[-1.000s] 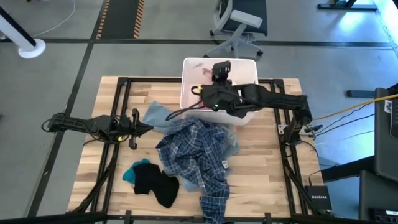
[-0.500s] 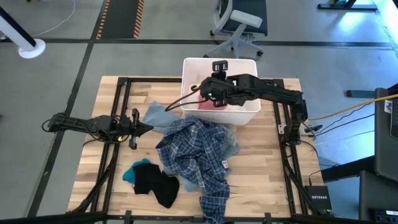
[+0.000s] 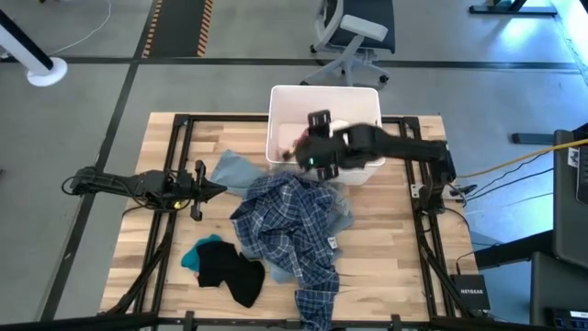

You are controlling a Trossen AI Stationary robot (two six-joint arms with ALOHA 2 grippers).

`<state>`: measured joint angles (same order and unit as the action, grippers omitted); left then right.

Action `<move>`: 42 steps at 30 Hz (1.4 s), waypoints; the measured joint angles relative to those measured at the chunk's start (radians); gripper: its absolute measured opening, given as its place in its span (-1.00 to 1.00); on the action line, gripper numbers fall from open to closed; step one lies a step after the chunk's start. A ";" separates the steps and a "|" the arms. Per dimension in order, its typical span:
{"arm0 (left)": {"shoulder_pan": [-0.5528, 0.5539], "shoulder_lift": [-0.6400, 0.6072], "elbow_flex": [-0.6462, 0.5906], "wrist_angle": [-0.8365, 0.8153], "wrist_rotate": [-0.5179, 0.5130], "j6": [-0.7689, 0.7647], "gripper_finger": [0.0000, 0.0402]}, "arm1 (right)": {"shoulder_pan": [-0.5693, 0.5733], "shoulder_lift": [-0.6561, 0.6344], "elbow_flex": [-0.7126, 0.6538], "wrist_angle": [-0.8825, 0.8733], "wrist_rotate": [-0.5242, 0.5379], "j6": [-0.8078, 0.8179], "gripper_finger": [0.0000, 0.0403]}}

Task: Sort clothes
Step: Put the light pink sock into the white laundry bin

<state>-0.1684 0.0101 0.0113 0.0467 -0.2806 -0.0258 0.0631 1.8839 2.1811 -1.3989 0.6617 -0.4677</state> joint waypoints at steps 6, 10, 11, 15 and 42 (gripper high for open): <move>0.000 0.000 0.000 0.000 0.000 0.000 -0.99 | 0.146 0.000 0.000 -0.064 0.164 0.004 0.07; 0.000 0.000 0.000 0.000 0.000 -0.028 -0.99 | 0.220 0.000 0.000 -0.168 0.215 0.100 0.07; 0.000 0.000 0.000 0.000 0.000 -0.038 -0.99 | 0.237 0.000 -0.006 -0.173 0.238 0.121 0.07; 0.000 0.000 0.000 0.000 0.000 -0.040 -0.99 | 0.296 -0.047 -0.096 -0.171 0.291 0.145 0.07; 0.000 0.000 -0.001 0.018 0.000 -0.171 -0.99 | 0.337 -0.475 -1.215 0.682 0.044 0.354 0.07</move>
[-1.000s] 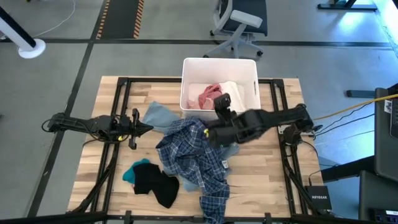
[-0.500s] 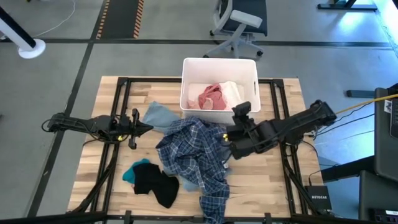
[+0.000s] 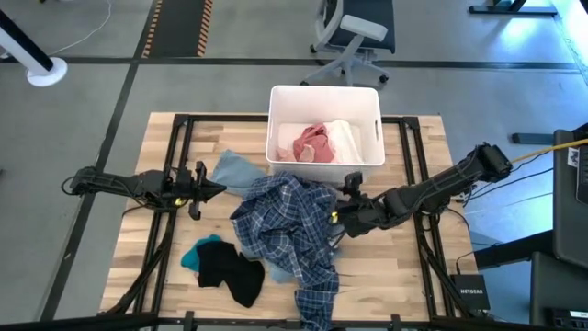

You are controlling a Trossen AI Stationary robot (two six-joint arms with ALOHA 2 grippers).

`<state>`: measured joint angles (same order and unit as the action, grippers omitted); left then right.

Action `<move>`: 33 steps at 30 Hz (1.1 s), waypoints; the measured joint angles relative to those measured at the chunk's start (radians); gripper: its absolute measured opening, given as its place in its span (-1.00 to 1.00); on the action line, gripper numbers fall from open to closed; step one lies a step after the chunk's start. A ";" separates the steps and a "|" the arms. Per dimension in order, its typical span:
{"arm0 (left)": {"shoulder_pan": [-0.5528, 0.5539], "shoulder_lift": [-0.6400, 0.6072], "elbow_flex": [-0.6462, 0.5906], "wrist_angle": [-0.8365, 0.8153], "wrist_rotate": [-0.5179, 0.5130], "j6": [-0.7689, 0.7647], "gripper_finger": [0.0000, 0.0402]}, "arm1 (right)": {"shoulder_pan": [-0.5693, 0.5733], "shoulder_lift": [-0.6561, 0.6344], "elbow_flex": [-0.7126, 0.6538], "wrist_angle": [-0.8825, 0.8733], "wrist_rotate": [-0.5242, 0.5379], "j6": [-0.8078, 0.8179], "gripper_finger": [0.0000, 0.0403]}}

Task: Sort clothes
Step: Put the light pink sock into the white laundry bin

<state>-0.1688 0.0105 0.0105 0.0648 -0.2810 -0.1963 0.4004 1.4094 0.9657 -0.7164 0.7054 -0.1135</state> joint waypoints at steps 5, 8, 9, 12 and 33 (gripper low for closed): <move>-0.002 0.000 0.000 -0.002 0.000 -0.151 -0.99 | 0.000 0.000 -0.067 0.171 -0.047 -0.062 0.07; -0.001 0.000 0.000 0.000 0.000 -0.164 -0.99 | 0.000 0.000 -0.072 0.238 -0.047 -0.098 0.07; -0.001 0.000 0.000 0.003 0.000 -0.164 -0.99 | 0.000 0.001 -0.072 0.259 -0.047 -0.104 0.07; -0.001 0.001 0.000 0.046 -0.001 -0.189 -0.99 | 0.000 0.010 -0.072 0.334 -0.050 -0.146 0.07; -0.002 0.157 0.252 0.440 -0.004 -0.095 -1.00 | 0.000 0.153 -0.072 0.492 -0.079 -0.182 0.07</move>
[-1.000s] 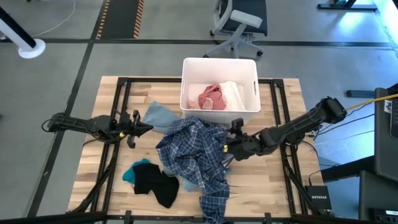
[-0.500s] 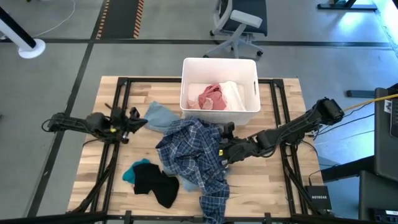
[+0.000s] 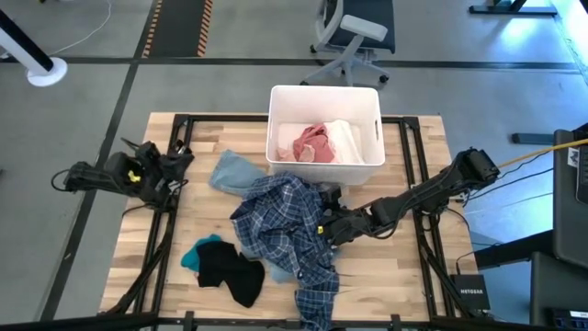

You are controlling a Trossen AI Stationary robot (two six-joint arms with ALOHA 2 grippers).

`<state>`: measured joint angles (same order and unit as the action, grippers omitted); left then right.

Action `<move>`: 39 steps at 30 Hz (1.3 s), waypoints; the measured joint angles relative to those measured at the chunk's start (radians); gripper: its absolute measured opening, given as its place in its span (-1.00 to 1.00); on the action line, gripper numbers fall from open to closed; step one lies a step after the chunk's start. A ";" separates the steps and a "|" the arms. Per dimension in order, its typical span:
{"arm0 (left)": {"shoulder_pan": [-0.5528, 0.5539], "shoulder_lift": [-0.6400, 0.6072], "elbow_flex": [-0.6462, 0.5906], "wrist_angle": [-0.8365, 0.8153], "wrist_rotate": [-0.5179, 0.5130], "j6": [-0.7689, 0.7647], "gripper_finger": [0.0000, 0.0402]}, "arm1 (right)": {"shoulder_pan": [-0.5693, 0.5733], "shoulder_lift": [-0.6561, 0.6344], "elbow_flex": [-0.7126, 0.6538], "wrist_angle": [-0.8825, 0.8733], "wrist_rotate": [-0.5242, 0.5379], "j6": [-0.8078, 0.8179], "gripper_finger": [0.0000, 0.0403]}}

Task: Sort clothes
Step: Put the light pink sock into the white laundry bin

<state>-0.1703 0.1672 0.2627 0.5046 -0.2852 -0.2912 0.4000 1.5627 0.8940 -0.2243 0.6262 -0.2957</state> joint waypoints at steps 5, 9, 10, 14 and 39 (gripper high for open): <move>-0.002 0.209 0.121 -0.051 0.000 0.000 -1.00 | 0.000 0.000 0.000 -0.001 0.001 0.008 0.07; -0.042 0.363 0.261 -0.334 0.000 -0.017 -1.00 | 0.027 0.000 0.000 -0.008 0.016 0.015 0.07; -0.058 0.403 0.295 -0.413 0.000 -0.036 -1.00 | 0.040 0.000 0.000 -0.011 0.026 0.015 0.07; -0.128 0.550 0.409 -0.592 0.000 -0.115 -1.00 | 0.097 0.001 0.000 -0.013 0.062 0.015 0.07; -0.628 1.120 0.581 -0.736 0.189 -0.833 -1.00 | 0.222 0.001 -0.208 0.128 0.254 0.186 0.07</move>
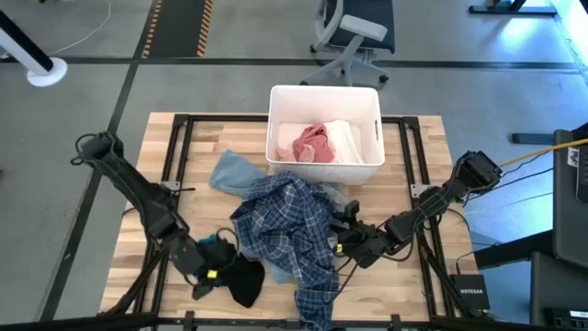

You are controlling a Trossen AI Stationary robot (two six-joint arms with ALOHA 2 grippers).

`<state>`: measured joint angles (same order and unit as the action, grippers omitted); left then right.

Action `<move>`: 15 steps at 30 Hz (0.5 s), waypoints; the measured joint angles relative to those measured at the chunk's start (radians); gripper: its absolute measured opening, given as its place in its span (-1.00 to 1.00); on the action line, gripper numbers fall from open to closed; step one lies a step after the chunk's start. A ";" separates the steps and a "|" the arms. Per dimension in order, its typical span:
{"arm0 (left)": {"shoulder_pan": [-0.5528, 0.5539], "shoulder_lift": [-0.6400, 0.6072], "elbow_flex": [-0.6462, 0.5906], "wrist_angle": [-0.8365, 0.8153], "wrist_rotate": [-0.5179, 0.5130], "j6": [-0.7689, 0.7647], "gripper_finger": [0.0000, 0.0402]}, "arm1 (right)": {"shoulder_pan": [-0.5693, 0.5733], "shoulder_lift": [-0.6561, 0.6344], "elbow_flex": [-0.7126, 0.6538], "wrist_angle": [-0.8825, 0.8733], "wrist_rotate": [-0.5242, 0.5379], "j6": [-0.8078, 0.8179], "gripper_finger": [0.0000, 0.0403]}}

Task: Sort clothes
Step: Put the light pink sock into the white laundry bin

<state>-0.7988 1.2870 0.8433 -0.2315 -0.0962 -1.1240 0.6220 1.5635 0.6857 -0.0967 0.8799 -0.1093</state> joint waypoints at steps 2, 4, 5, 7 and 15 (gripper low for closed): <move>-0.013 0.050 0.000 0.022 0.002 -0.003 -1.00 | 0.000 0.000 0.000 0.000 0.002 0.000 0.07; -0.021 0.105 -0.002 0.019 0.014 -0.014 -1.00 | 0.000 0.000 0.000 0.000 0.003 0.000 0.07; -0.023 0.132 -0.002 0.017 0.025 -0.020 -1.00 | 0.000 0.000 0.000 0.000 0.009 0.000 0.07; -0.025 0.186 -0.002 0.018 0.049 -0.030 -1.00 | 0.000 0.000 0.000 0.002 0.011 0.000 0.07; 0.057 0.255 -0.002 -0.203 -0.010 0.026 -1.00 | 0.000 0.000 0.000 0.003 0.092 -0.010 0.07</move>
<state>-0.7418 1.5424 0.8413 -0.4347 -0.1058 -1.0984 0.6216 1.5635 0.6857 -0.0937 0.9716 -0.1196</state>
